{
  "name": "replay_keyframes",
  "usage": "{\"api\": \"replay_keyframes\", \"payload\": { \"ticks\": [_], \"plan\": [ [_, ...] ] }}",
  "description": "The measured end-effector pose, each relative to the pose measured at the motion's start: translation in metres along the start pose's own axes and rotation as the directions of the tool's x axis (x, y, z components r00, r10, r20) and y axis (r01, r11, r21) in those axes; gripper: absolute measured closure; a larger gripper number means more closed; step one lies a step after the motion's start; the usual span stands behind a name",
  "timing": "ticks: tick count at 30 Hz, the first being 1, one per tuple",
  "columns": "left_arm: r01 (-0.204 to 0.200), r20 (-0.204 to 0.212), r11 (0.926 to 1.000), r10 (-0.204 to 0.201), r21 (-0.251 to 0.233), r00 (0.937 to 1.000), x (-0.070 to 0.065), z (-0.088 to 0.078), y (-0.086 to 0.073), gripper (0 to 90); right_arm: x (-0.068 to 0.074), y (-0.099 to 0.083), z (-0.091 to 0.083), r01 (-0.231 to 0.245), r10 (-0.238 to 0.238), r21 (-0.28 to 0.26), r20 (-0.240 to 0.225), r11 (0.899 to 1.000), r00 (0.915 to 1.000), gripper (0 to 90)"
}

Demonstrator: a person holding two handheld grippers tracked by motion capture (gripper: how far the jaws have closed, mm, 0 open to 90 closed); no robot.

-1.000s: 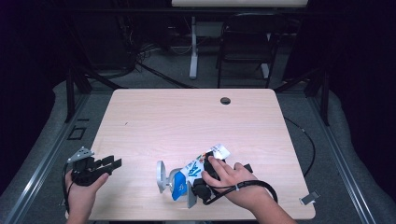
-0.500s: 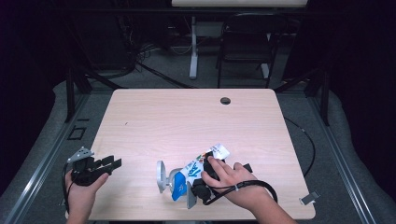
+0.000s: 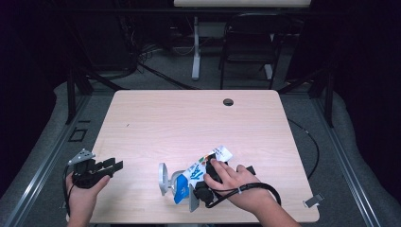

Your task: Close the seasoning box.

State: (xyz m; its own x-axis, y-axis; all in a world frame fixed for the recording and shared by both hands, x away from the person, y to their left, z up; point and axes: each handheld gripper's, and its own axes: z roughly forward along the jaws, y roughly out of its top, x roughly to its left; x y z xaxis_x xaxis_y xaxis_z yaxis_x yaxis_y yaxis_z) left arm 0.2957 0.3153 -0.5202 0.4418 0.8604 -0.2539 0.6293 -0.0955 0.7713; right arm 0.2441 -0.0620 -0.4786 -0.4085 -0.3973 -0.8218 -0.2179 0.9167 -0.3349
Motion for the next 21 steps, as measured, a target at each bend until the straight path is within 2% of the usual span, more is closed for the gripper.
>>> {"api": "replay_keyframes", "payload": {
  "ticks": [21],
  "plan": [
    [-0.002,-0.001,1.0000,0.002,0.001,1.0000,0.0000,0.0001,0.0000,56.2,0.0003,0.0003,-0.0007,0.007,-0.007,0.002,0.009,1.000,0.9999,61.1]
  ]
}}
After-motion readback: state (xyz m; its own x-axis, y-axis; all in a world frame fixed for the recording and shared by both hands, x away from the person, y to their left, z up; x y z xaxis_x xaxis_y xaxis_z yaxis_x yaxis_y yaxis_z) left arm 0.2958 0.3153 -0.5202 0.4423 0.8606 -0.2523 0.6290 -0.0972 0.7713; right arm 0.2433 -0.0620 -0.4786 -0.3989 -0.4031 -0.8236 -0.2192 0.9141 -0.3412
